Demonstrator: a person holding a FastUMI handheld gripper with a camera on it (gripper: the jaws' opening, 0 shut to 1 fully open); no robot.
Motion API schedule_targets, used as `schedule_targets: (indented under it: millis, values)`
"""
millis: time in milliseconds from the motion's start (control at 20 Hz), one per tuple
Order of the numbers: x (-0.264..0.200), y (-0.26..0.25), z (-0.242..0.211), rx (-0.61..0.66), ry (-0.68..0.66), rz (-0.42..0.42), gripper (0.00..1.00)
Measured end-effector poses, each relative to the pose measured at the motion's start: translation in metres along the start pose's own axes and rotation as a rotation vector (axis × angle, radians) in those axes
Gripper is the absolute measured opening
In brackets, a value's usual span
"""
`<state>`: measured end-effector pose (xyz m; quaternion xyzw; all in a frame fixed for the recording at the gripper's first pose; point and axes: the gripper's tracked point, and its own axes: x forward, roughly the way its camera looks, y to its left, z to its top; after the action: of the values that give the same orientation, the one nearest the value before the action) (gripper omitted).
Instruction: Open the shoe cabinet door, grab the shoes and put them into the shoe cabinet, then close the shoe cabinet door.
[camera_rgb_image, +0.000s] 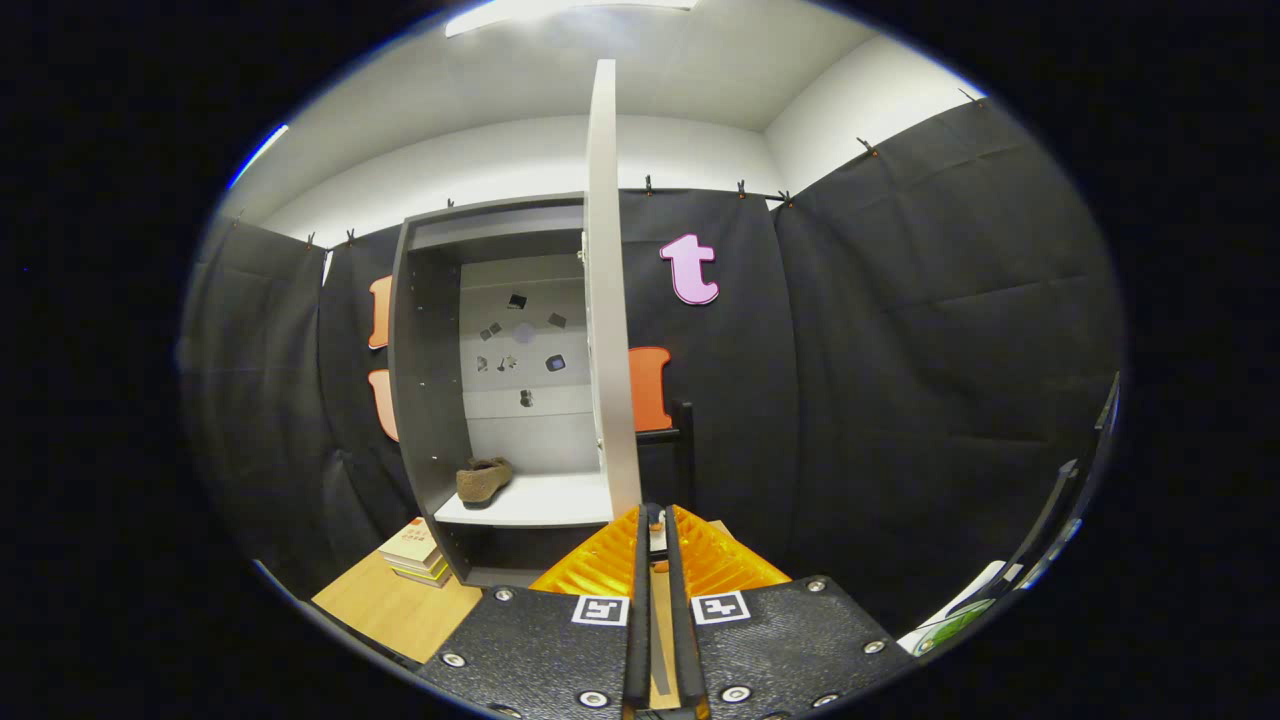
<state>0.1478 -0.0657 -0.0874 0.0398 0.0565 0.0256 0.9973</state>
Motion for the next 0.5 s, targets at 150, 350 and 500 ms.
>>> schedule_targets:
  millis: [150,350,500]
  values:
    - [-0.004,0.011,0.010,0.005,-0.023,-0.023,0.11]
    - [-0.006,0.050,0.028,0.027,-0.054,-0.006,0.20]
    - [0.004,0.076,0.029,0.038,-0.059,-0.008,0.31]
